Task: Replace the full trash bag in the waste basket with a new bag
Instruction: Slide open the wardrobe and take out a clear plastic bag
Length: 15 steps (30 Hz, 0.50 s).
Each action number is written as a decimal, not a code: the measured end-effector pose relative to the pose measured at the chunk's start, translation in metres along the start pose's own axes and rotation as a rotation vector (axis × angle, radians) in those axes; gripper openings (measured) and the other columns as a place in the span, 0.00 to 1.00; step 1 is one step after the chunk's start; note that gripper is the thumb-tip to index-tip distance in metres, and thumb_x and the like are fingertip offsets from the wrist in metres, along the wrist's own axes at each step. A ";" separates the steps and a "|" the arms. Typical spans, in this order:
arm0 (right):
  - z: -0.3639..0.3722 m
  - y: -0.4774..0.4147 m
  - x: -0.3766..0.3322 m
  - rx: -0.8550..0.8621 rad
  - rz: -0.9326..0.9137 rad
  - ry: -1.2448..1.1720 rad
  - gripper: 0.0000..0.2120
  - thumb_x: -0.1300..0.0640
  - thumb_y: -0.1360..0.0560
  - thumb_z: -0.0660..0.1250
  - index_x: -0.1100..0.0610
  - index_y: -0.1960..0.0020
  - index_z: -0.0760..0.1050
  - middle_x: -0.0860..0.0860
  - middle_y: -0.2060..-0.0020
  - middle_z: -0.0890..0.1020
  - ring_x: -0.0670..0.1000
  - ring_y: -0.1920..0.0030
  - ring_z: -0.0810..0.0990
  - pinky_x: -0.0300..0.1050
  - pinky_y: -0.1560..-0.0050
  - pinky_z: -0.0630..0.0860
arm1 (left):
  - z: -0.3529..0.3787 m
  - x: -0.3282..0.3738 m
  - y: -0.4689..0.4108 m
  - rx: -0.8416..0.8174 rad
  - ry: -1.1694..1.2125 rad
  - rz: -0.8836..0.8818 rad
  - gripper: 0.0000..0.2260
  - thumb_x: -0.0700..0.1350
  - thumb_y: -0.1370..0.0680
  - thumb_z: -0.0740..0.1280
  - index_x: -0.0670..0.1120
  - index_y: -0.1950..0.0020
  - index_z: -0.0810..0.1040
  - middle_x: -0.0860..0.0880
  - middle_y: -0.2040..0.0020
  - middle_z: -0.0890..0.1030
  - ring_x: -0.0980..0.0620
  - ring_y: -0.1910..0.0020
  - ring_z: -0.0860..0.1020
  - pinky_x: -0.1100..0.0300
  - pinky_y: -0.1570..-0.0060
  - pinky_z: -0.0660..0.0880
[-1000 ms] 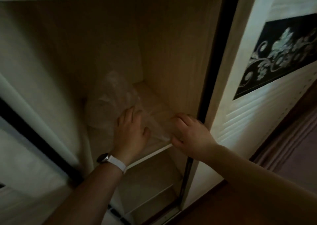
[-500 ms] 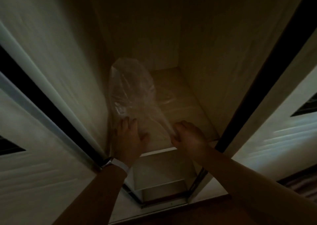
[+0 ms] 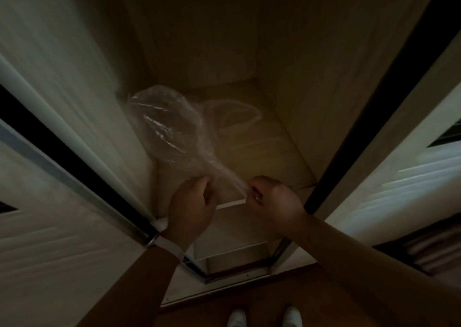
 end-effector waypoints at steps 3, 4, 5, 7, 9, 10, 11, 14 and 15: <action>-0.007 0.015 -0.005 0.074 0.017 0.072 0.05 0.55 0.27 0.65 0.56 0.59 0.75 0.49 0.67 0.77 0.48 0.68 0.74 0.42 0.71 0.70 | 0.007 0.016 0.017 -0.086 0.256 0.046 0.20 0.53 0.24 0.66 0.47 0.34 0.75 0.50 0.43 0.80 0.53 0.45 0.78 0.54 0.46 0.77; -0.008 0.020 -0.008 0.094 0.009 0.092 0.05 0.54 0.27 0.65 0.56 0.58 0.76 0.49 0.67 0.78 0.48 0.69 0.75 0.42 0.72 0.70 | 0.010 0.021 0.022 -0.129 0.353 0.032 0.20 0.55 0.23 0.66 0.49 0.34 0.74 0.54 0.43 0.80 0.57 0.44 0.78 0.56 0.45 0.77; -0.008 0.026 -0.012 0.108 0.001 0.104 0.06 0.54 0.27 0.64 0.56 0.58 0.76 0.49 0.66 0.78 0.48 0.69 0.75 0.42 0.72 0.71 | 0.013 0.025 0.026 -0.166 0.429 0.018 0.19 0.56 0.24 0.67 0.51 0.35 0.74 0.56 0.43 0.80 0.60 0.44 0.77 0.59 0.45 0.76; -0.008 0.036 -0.022 0.128 -0.016 0.122 0.07 0.53 0.28 0.63 0.56 0.58 0.75 0.49 0.67 0.77 0.48 0.69 0.74 0.41 0.73 0.70 | 0.016 0.034 0.030 -0.185 0.520 0.032 0.13 0.57 0.25 0.67 0.54 0.43 0.76 0.58 0.48 0.81 0.63 0.48 0.78 0.61 0.49 0.77; -0.008 0.047 -0.032 0.152 -0.024 0.142 0.05 0.54 0.28 0.63 0.56 0.59 0.74 0.49 0.68 0.76 0.47 0.70 0.72 0.40 0.74 0.67 | 0.015 0.041 0.031 -0.169 0.558 0.042 0.08 0.58 0.26 0.68 0.57 0.51 0.73 0.57 0.55 0.80 0.62 0.54 0.79 0.60 0.56 0.77; -0.009 0.052 -0.036 0.169 -0.017 0.151 0.06 0.54 0.28 0.64 0.56 0.60 0.73 0.49 0.68 0.75 0.47 0.71 0.71 0.40 0.74 0.65 | 0.014 0.044 0.032 -0.169 0.568 0.053 0.08 0.57 0.25 0.68 0.57 0.53 0.72 0.57 0.56 0.80 0.62 0.56 0.79 0.61 0.58 0.77; -0.011 0.056 -0.038 0.186 -0.003 0.157 0.07 0.54 0.28 0.63 0.57 0.60 0.74 0.49 0.69 0.75 0.47 0.72 0.70 0.39 0.75 0.65 | 0.013 0.049 0.034 -0.172 0.577 0.070 0.07 0.56 0.25 0.68 0.58 0.53 0.71 0.57 0.58 0.80 0.62 0.58 0.79 0.63 0.60 0.76; -0.015 0.067 -0.043 0.188 0.024 0.175 0.10 0.52 0.27 0.62 0.57 0.56 0.77 0.50 0.65 0.78 0.51 0.70 0.76 0.43 0.75 0.70 | 0.010 0.061 0.041 -0.210 0.646 0.084 0.06 0.49 0.22 0.68 0.57 0.49 0.72 0.57 0.58 0.80 0.65 0.59 0.78 0.72 0.63 0.72; -0.016 0.070 -0.045 0.180 0.014 0.180 0.10 0.52 0.27 0.62 0.57 0.55 0.77 0.51 0.64 0.79 0.51 0.68 0.77 0.43 0.74 0.72 | 0.009 0.063 0.043 -0.223 0.692 0.063 0.07 0.47 0.22 0.68 0.55 0.47 0.73 0.56 0.57 0.80 0.66 0.59 0.78 0.73 0.62 0.72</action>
Point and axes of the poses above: each hand's wrist, its own y-axis away from the middle knuckle, its own z-axis out of the palm, x = y × z, the point moved 8 cm from there along -y, towards the middle knuckle
